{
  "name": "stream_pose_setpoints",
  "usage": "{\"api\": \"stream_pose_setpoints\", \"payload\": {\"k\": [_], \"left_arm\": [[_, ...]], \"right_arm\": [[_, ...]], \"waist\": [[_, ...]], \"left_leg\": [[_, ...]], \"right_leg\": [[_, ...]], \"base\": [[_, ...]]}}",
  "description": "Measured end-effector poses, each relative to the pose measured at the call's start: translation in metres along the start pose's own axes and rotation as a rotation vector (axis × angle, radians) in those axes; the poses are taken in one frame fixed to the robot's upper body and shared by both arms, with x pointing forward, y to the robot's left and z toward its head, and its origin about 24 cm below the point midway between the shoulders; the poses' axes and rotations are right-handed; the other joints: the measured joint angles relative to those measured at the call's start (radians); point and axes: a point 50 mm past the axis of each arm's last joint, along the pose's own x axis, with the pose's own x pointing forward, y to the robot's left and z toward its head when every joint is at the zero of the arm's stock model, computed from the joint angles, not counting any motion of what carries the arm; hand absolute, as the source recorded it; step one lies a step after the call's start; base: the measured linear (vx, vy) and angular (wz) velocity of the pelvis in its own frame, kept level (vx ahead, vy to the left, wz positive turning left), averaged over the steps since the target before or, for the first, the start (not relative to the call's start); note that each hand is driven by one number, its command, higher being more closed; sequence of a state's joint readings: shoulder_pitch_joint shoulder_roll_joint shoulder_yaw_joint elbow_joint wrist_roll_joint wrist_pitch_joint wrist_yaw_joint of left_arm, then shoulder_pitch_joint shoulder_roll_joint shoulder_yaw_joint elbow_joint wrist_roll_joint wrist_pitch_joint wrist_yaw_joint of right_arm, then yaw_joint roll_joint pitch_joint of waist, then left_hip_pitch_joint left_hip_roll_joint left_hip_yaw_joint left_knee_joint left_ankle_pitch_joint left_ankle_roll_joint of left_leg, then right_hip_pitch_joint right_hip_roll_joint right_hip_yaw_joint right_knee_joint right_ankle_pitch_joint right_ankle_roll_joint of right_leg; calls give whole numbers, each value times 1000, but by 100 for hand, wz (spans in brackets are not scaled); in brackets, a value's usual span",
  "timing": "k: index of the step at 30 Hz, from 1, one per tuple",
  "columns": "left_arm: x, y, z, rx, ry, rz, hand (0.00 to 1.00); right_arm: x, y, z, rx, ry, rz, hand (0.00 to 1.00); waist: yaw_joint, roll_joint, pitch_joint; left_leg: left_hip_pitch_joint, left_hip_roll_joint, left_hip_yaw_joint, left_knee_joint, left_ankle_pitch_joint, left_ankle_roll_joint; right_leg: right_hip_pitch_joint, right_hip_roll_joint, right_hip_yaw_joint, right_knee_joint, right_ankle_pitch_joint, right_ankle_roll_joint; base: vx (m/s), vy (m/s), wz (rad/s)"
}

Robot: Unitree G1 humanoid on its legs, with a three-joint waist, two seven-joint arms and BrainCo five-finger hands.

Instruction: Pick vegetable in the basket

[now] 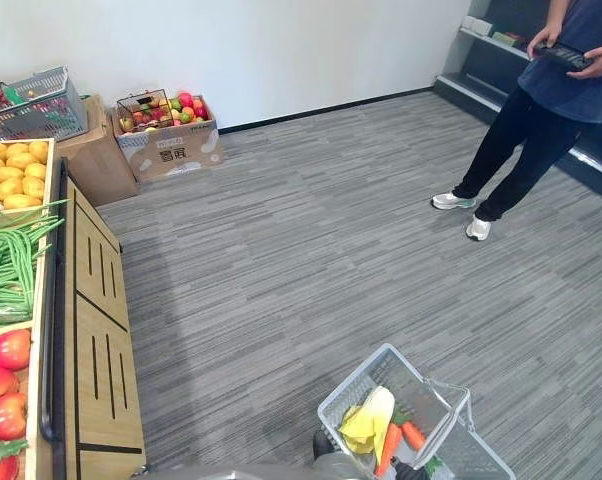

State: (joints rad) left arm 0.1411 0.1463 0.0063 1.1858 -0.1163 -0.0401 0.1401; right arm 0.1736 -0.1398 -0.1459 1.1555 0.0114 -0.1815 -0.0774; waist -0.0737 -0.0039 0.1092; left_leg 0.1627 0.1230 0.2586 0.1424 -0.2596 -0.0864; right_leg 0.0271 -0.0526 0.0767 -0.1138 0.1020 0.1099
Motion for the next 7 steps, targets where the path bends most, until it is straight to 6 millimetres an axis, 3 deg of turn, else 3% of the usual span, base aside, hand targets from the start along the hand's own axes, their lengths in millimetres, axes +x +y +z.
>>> {"api": "stream_pose_setpoints", "payload": {"k": [7], "left_arm": [[0, -1, -6, -22, 46, -37, 0]], "right_arm": [[0, 0, -1, 7, 5, -1, 100]], "waist": [[0, 4, -1]], "left_leg": [[0, 6, -8, 0, 1, -2]], "right_leg": [[0, 4, -13, 0, -2, -2]], "base": [[-13, -19, 1]]}}
